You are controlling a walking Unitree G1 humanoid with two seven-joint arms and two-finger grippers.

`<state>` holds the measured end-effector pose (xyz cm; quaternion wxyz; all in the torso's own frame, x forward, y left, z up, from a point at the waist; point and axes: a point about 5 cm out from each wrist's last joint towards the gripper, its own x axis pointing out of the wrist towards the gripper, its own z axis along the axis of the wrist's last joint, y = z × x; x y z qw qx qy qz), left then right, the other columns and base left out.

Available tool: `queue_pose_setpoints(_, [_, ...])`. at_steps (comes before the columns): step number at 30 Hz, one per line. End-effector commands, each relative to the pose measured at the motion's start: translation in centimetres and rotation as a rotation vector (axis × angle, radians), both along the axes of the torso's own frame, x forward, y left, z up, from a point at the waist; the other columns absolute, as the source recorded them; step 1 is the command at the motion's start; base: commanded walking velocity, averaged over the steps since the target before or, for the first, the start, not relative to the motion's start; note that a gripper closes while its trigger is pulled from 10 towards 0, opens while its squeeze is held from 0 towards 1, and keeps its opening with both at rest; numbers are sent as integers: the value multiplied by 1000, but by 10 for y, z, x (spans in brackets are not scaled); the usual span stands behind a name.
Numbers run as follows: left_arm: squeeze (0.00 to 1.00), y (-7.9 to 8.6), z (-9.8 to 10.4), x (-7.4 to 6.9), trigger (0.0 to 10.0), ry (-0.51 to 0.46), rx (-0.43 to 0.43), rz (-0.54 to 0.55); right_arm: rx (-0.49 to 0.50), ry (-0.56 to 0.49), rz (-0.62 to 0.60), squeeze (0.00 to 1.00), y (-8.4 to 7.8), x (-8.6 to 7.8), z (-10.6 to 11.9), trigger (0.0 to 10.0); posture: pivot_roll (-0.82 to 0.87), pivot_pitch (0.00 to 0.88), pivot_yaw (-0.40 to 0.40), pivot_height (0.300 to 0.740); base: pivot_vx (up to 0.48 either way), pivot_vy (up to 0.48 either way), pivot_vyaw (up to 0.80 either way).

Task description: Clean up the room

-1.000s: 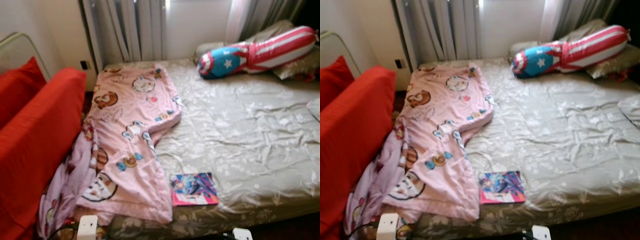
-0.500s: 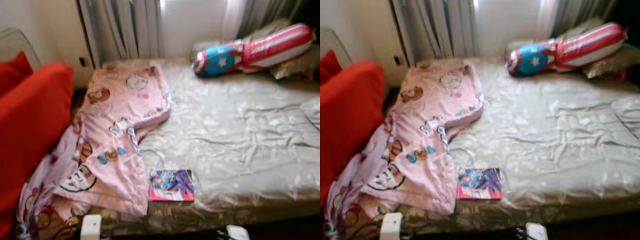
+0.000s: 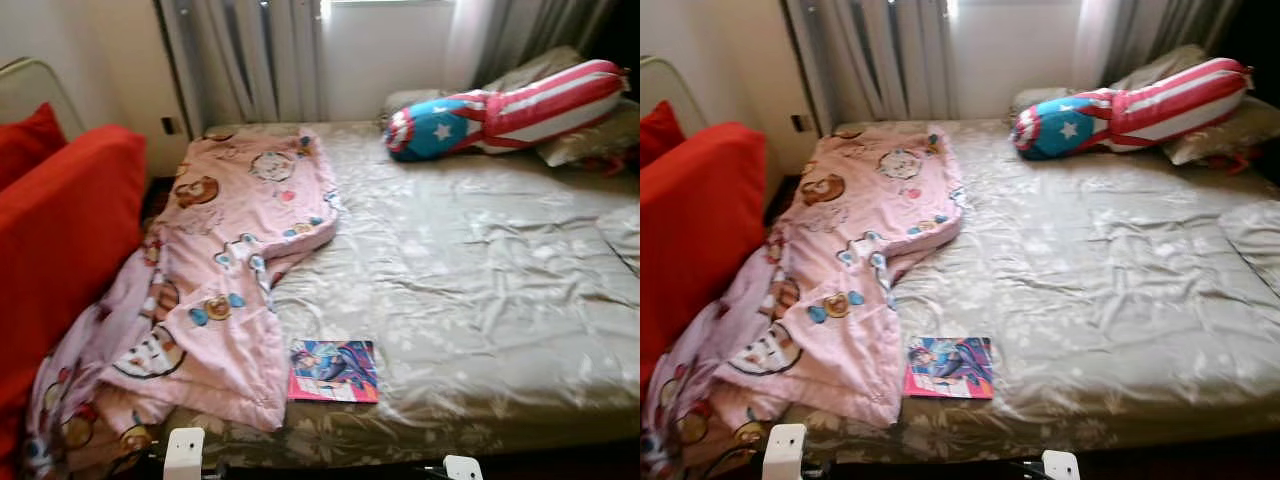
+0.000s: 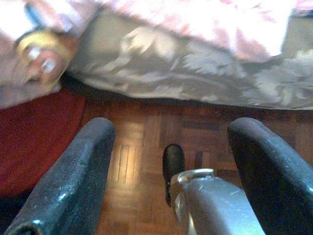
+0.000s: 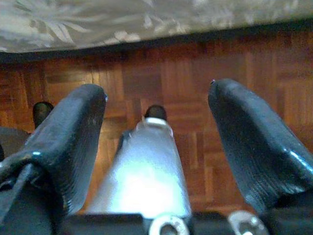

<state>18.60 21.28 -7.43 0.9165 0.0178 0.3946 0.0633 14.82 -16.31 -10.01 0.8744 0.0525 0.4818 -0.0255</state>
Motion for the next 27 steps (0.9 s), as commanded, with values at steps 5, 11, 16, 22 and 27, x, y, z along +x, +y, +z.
queue_pose_setpoints(5, [0,4,-2,-5,10000,13,1,14,11,-14,20,0,7,6,2,10000,32,0,-11,740,0,0,800])
queue_pose_setpoints(11, [0,3,-2,-5,10000,13,-1,15,9,-17,24,0,0,6,2,10000,30,0,-11,740,0,0,800])
queue_pose_setpoints(16, [0,3,-2,-5,10000,12,-2,15,2,-14,15,0,-12,4,3,10000,29,0,-10,740,0,0,800])
queue_pose_setpoints(22, [0,2,-2,-4,10000,11,-3,16,4,-11,17,0,-15,3,3,10000,30,0,-11,740,0,0,800])
queue_pose_setpoints(27, [0,2,-2,-4,10000,11,-4,16,5,-9,14,0,-15,3,3,10000,29,0,-11,740,0,0,800])
